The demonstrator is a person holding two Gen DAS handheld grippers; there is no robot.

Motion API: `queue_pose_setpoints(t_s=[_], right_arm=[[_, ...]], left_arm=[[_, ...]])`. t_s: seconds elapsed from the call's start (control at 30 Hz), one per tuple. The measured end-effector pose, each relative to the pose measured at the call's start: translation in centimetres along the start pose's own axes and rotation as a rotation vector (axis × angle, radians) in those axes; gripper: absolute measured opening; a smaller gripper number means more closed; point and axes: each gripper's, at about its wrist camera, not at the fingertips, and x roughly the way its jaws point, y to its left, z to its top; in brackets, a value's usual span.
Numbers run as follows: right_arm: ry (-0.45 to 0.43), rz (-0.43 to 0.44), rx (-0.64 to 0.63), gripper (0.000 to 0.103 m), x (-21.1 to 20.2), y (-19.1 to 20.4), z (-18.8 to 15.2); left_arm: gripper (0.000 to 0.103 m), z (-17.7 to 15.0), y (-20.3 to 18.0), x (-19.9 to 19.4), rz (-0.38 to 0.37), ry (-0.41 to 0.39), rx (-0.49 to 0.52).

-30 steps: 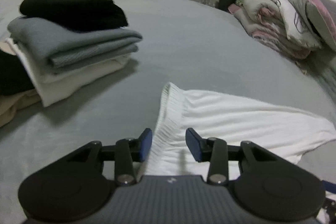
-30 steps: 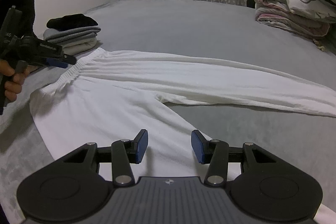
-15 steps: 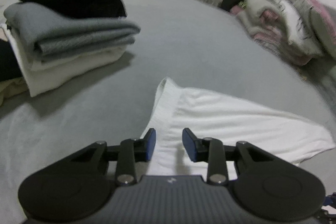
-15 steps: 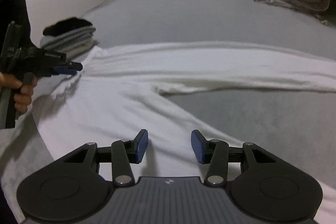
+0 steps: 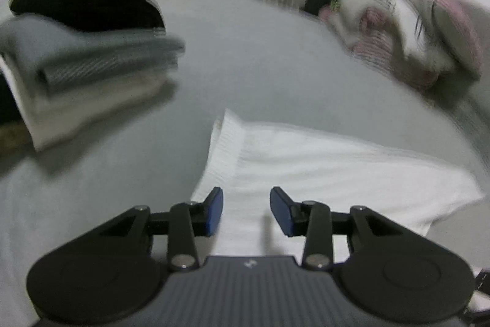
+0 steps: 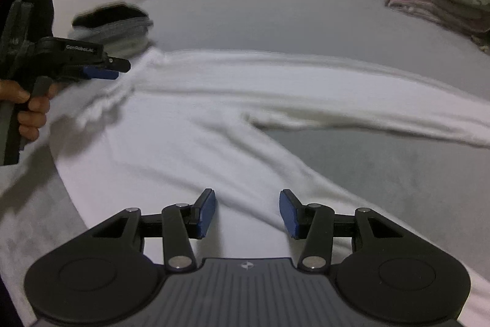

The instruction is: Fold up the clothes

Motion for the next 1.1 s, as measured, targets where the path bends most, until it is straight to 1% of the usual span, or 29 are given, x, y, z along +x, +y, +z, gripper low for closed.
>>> queue_pose_setpoints(t_s=[0.07, 0.17, 0.23, 0.33, 0.4, 0.47, 0.57, 0.67, 0.8, 0.83, 0.9, 1.0, 1.1], right_arm=[[-0.003, -0.003, -0.013, 0.05, -0.1, 0.2, 0.0], [-0.012, 0.007, 0.007, 0.051, -0.3, 0.0, 0.1], [-0.022, 0.005, 0.013, 0.051, -0.4, -0.1, 0.1], [-0.026, 0.001, 0.001, 0.051, -0.5, 0.1, 0.0], [-0.02, -0.007, -0.011, 0.051, -0.2, 0.3, -0.1], [-0.016, -0.015, -0.024, 0.052, -0.1, 0.6, -0.2], [-0.036, -0.017, -0.038, 0.052, -0.5, 1.1, -0.2], [-0.066, 0.005, -0.052, 0.052, -1.0, 1.7, -0.2], [-0.055, 0.032, -0.101, 0.052, -0.9, 3.0, -0.4], [-0.044, 0.036, -0.115, 0.052, -0.8, 3.3, -0.5], [-0.017, 0.03, -0.139, 0.053, -0.2, 3.9, -0.8], [-0.012, 0.017, -0.157, 0.055, 0.1, 4.1, -1.1], [-0.012, 0.019, -0.148, 0.056, 0.1, 3.9, -1.1]], left_arm=[[0.035, 0.1, 0.5, 0.1, -0.014, 0.005, -0.047], [0.035, 0.6, 1.4, -0.3, -0.042, 0.005, -0.131], [0.036, 0.8, 1.3, -1.0, -0.05, -0.011, -0.128], [0.042, 0.7, 0.5, -2.0, -0.102, -0.017, -0.102], [0.042, 0.5, 0.2, -2.5, -0.106, -0.015, -0.09], [0.042, 0.3, 0.4, -3.1, -0.108, -0.017, -0.104], [0.04, -0.2, 1.1, -4.3, -0.134, -0.025, -0.141], [0.039, -1.0, 1.5, -5.6, -0.15, -0.031, -0.136], [0.035, -2.5, 2.6, -7.0, -0.123, -0.016, -0.136], [0.03, -3.0, 3.0, -7.1, -0.105, -0.005, -0.147], [0.026, -3.7, 3.6, -7.1, -0.064, 0.014, -0.159], [0.021, -4.6, 4.1, -7.0, -0.008, 0.025, -0.134], [0.021, -5.1, 4.0, -7.0, 0.049, 0.025, -0.082]])
